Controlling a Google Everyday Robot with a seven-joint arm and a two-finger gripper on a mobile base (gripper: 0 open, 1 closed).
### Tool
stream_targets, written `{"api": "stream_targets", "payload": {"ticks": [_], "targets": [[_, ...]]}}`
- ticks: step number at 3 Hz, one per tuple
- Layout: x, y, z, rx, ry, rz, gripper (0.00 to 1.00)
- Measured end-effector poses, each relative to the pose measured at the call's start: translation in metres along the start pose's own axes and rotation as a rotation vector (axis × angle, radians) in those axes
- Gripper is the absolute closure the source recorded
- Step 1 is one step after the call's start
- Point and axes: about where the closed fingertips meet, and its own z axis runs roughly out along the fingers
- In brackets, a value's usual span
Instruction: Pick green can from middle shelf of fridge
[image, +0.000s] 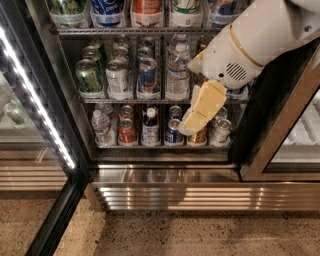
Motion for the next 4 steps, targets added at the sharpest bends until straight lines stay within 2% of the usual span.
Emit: {"api": "stream_targets", "payload": {"ticks": [1, 2, 3, 4], "targets": [[-0.015, 0.006, 0.028, -0.030, -0.050, -0.031, 0.00], [-0.025, 0.014, 0.046, -0.059, -0.049, -0.060, 0.00], [-0.025, 0.014, 0.046, -0.059, -0.050, -0.060, 0.00], [-0.029, 0.017, 0.058, -0.048, -0.119, -0.019, 0.00]]}}
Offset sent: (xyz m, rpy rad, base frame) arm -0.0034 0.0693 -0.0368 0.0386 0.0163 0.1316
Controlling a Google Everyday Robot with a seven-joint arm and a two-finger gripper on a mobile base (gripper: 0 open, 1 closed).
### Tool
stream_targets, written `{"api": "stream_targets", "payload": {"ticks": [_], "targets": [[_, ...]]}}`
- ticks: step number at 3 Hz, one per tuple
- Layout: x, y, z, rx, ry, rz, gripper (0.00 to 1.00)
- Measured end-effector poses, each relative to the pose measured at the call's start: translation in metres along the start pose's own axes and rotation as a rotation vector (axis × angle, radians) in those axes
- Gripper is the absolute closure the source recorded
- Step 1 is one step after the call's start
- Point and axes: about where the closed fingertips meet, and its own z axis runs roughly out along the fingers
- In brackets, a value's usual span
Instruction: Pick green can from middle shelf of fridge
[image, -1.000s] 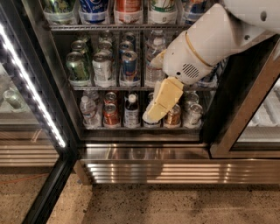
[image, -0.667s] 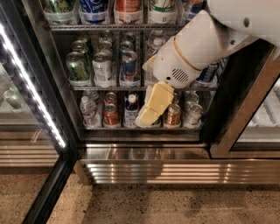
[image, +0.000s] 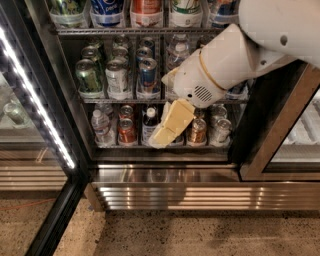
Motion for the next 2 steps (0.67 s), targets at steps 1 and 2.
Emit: {"api": "stream_targets", "payload": {"ticks": [1, 2], "targets": [[-0.019, 0.004, 0.033, -0.023, -0.096, 0.003, 0.00], [-0.041, 0.011, 0.060, -0.052, -0.166, -0.024, 0.00]]}}
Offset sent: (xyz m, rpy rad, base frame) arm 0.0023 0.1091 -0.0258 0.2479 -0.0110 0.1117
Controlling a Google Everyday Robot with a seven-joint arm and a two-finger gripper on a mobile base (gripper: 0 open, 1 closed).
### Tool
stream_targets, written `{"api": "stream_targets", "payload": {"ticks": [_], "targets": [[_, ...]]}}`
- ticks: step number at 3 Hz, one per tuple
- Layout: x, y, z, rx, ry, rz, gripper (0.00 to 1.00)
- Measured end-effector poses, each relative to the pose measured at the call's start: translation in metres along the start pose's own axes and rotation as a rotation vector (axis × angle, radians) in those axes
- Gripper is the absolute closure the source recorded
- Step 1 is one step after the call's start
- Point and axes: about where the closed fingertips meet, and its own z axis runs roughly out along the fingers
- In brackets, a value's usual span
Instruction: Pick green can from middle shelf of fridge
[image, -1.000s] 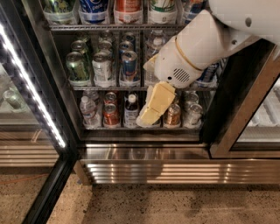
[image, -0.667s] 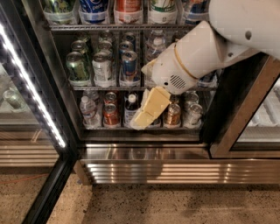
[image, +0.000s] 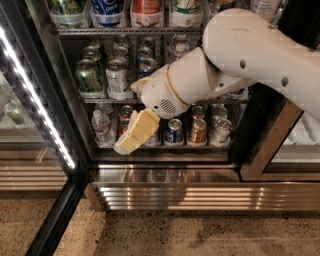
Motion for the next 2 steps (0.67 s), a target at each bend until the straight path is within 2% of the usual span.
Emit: {"api": "stream_targets", "payload": {"ticks": [1, 2], "targets": [[-0.0127, -0.0028, 0.0230, 0.006, -0.039, -0.016, 0.00], [-0.0139, -0.0039, 0.0230, 0.012, -0.042, -0.017, 0.00]]}}
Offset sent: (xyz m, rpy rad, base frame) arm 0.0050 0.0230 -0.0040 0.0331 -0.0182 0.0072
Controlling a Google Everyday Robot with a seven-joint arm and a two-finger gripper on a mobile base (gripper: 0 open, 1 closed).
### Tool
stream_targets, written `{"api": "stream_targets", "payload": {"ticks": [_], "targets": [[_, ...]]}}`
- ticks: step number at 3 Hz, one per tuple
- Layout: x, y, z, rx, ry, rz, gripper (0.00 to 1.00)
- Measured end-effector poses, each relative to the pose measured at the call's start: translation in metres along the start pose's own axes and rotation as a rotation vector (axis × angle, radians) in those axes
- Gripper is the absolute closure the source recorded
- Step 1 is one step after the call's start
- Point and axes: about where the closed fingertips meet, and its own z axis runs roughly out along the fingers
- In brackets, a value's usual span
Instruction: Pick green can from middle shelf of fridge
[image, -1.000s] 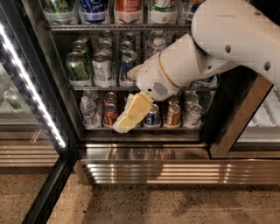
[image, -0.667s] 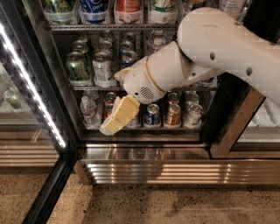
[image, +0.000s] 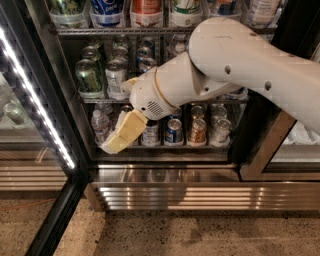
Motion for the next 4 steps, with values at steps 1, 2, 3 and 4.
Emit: {"api": "stream_targets", "payload": {"ticks": [1, 2, 3, 4], "targets": [[0.000, 0.000, 0.004, 0.016, -0.027, 0.016, 0.00], [-0.007, -0.020, 0.022, 0.045, -0.074, 0.009, 0.00], [-0.019, -0.041, 0.039, 0.070, -0.120, 0.001, 0.00], [-0.032, -0.061, 0.055, 0.088, -0.136, -0.015, 0.00]]}}
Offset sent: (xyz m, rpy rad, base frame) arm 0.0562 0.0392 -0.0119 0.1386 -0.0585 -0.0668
